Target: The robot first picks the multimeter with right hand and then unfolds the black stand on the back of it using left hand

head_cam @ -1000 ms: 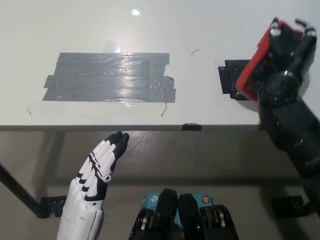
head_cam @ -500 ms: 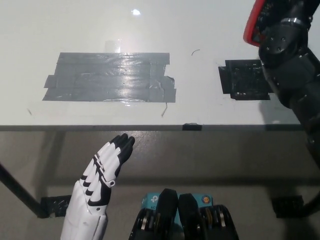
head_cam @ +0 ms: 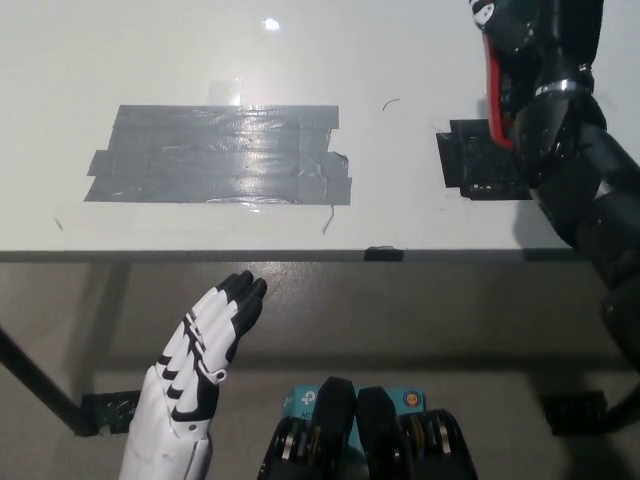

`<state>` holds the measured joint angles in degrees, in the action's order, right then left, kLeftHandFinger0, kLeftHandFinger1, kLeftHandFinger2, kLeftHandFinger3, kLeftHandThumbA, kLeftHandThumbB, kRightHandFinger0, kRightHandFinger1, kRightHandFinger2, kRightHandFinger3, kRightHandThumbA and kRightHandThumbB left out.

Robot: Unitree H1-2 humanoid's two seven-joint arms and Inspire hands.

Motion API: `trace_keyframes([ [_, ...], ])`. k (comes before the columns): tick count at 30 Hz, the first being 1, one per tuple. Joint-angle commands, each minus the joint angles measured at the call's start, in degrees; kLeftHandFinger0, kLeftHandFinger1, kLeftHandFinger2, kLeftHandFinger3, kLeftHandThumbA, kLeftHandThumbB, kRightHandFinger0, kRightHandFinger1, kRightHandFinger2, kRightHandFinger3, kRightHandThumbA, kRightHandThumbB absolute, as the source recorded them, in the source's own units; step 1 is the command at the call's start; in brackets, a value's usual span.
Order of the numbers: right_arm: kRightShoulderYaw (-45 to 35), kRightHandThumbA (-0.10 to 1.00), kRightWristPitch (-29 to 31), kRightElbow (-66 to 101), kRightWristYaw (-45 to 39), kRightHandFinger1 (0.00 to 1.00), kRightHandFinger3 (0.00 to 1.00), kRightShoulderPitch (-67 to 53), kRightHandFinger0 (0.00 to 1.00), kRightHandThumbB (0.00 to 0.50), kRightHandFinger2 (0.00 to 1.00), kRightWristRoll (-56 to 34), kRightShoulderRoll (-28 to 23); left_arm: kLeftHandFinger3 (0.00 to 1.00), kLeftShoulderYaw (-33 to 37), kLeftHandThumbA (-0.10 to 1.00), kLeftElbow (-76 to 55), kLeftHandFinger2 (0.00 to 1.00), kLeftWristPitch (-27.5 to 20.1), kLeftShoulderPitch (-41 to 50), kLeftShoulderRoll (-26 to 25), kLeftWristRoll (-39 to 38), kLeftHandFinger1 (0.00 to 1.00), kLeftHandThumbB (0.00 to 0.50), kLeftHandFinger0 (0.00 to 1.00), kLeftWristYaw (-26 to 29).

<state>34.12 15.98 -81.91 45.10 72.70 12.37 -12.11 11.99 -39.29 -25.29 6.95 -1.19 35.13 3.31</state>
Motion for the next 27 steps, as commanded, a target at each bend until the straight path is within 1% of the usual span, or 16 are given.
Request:
trace_keyframes([
  [1,0.01,-0.1,2.08,0.51,-1.01,0.44,0.98,2.42,0.0,0.148,0.89,4.61,-0.04,1.0,0.62,0.99,-0.6,1.0,-1.64,0.65,-0.46,0.1,1.0,0.273,1.0,2.33],
  [5,-1.0,-0.1,1.93,0.33,-1.42,0.43,0.98,1.04,0.0,0.162,0.88,5.23,0.31,1.0,0.93,1.0,-0.67,1.0,-1.64,1.15,-0.96,-0.43,1.0,0.271,1.0,2.05],
  [7,-1.54,-0.1,1.47,0.21,-2.95,0.42,0.97,0.63,0.0,0.142,0.85,5.23,0.48,1.0,0.85,1.0,-0.73,1.0,-1.64,1.07,-1.03,-1.05,1.0,0.271,1.0,1.5],
  [8,-1.79,-0.1,1.13,0.19,-3.75,0.44,1.0,0.51,0.0,0.136,0.86,5.39,0.51,1.0,0.94,0.99,-0.66,1.0,-1.64,0.94,-1.05,-1.04,1.0,0.27,1.0,1.61],
  [10,-2.67,-0.1,0.48,0.14,-6.85,0.45,1.0,0.26,0.0,0.113,0.87,5.14,0.63,1.0,1.17,1.0,-0.46,1.0,-1.64,0.72,-1.09,-0.74,1.0,0.269,1.0,2.13],
  [13,-2.93,-0.1,-0.26,-0.01,-8.96,0.47,1.0,-0.24,0.0,0.129,0.88,5.74,0.74,1.0,1.22,1.0,-0.32,1.0,-1.64,0.64,-1.18,-0.63,1.0,0.268,1.0,2.35],
  [14,-3.17,-0.1,-0.47,-0.11,-10.06,0.49,1.0,-0.56,0.0,0.13,0.91,5.81,0.79,1.0,1.13,1.0,-0.3,1.0,-1.64,0.65,-1.15,-0.63,1.0,0.267,1.0,2.32],
  [15,-3.47,-0.1,-0.75,-0.2,-11.36,0.51,1.0,-0.99,0.0,0.123,0.94,5.64,0.82,1.0,1.11,1.0,-0.38,1.0,-1.64,0.61,-1.13,-0.81,1.0,0.265,1.0,2.16],
  [16,-3.63,-0.1,-0.83,-0.22,-11.66,0.52,1.0,-1.21,0.01,0.118,0.96,5.74,0.84,1.0,1.08,1.0,-0.41,1.0,-1.64,0.63,-1.09,-0.92,1.0,0.264,1.0,2.05],
  [20,-4.22,-0.1,-1.18,-0.22,-12.29,0.53,1.0,-1.86,0.01,0.119,0.96,6.27,0.95,1.0,1.03,1.0,-0.43,1.0,-1.64,0.67,-1.19,-1.06,1.0,0.265,1.0,1.93],
  [22,-4.53,-0.1,-1.08,-0.31,-12.15,0.48,1.0,-3.84,0.0,0.151,0.91,6.48,1.1,1.0,1.27,1.0,-0.69,1.0,-1.64,1.45,-1.19,-1.13,1.0,0.263,1.0,1.46],
  [23,-4.63,-0.1,-1.08,-0.29,-12.18,0.45,0.98,-3.86,0.0,0.153,0.88,6.53,1.1,1.0,1.27,1.0,-0.69,1.0,-1.64,1.45,-1.19,-1.12,1.0,0.263,1.0,1.46],
  [24,-5.15,0.1,-1.64,-0.1,-13.63,0.83,1.0,-3.79,0.37,0.294,1.0,6.27,1.16,1.0,1.4,1.0,-0.72,1.0,-1.64,1.53,-1.28,-0.85,1.0,0.26,1.0,1.79],
  [25,-5.37,0.14,-1.88,-0.02,-14.24,0.76,1.0,-3.76,0.38,0.249,1.0,6.15,1.18,1.0,1.45,1.0,-0.74,1.0,-1.64,1.56,-1.32,-0.73,1.0,0.26,1.0,1.93],
  [26,-4.56,0.46,-3.18,0.02,-16.88,1.0,1.0,-3.43,1.0,0.367,1.0,7.05,1.04,1.0,1.59,1.0,-0.64,1.0,-1.64,1.52,-1.29,-0.8,1.0,0.261,1.0,2.04],
  [27,-3.36,0.57,-4.73,-0.03,-19.26,1.0,1.0,-3.01,1.0,0.36,1.0,8.42,0.95,1.0,1.59,1.0,-0.59,1.0,-1.64,1.54,-1.22,-0.92,1.0,0.262,1.0,2.04],
])
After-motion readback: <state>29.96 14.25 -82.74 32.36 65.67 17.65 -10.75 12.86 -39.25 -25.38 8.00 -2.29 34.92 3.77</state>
